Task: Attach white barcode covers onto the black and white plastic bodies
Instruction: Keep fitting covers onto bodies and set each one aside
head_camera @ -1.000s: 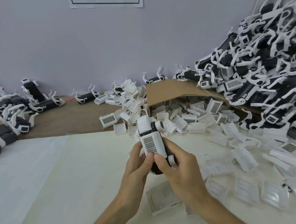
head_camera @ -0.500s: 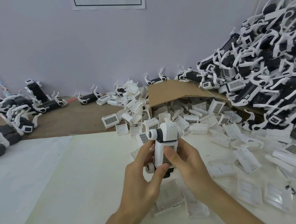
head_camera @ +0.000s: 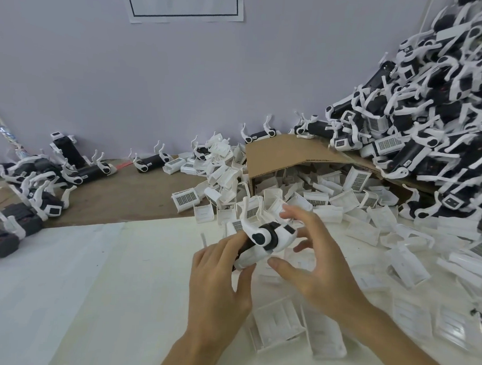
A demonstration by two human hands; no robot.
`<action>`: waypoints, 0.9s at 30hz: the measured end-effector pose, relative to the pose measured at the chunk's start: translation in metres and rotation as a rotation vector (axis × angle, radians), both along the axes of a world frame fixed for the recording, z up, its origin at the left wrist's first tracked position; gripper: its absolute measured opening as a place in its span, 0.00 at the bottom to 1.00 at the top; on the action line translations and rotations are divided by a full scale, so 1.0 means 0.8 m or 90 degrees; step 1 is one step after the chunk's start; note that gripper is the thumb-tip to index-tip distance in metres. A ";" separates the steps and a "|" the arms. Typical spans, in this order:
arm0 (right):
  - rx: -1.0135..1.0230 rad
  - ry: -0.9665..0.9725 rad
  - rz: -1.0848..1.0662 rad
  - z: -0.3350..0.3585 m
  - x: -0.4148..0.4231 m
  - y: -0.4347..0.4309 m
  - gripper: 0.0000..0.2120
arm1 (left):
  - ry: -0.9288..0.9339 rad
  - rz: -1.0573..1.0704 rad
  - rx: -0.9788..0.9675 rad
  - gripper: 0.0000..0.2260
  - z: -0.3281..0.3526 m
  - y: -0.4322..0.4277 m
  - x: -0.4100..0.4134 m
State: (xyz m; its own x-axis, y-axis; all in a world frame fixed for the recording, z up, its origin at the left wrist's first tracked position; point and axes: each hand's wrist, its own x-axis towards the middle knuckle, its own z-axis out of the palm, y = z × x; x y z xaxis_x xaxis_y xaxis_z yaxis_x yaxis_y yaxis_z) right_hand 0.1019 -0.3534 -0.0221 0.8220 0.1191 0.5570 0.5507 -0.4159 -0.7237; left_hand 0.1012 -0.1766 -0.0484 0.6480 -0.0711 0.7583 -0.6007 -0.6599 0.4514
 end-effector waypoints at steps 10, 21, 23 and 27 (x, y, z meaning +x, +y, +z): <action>-0.076 -0.026 0.015 0.002 0.005 -0.018 0.17 | -0.085 0.020 0.071 0.23 -0.005 0.003 0.007; 0.280 0.225 0.070 0.026 0.019 -0.038 0.09 | -0.011 -0.063 -0.065 0.24 0.011 -0.001 -0.002; 0.272 0.213 0.079 0.022 0.018 -0.033 0.10 | 0.025 -0.081 -0.008 0.27 0.012 -0.002 -0.003; 0.267 0.198 0.090 0.014 0.014 -0.020 0.12 | 0.044 -0.068 0.064 0.28 0.008 -0.002 0.003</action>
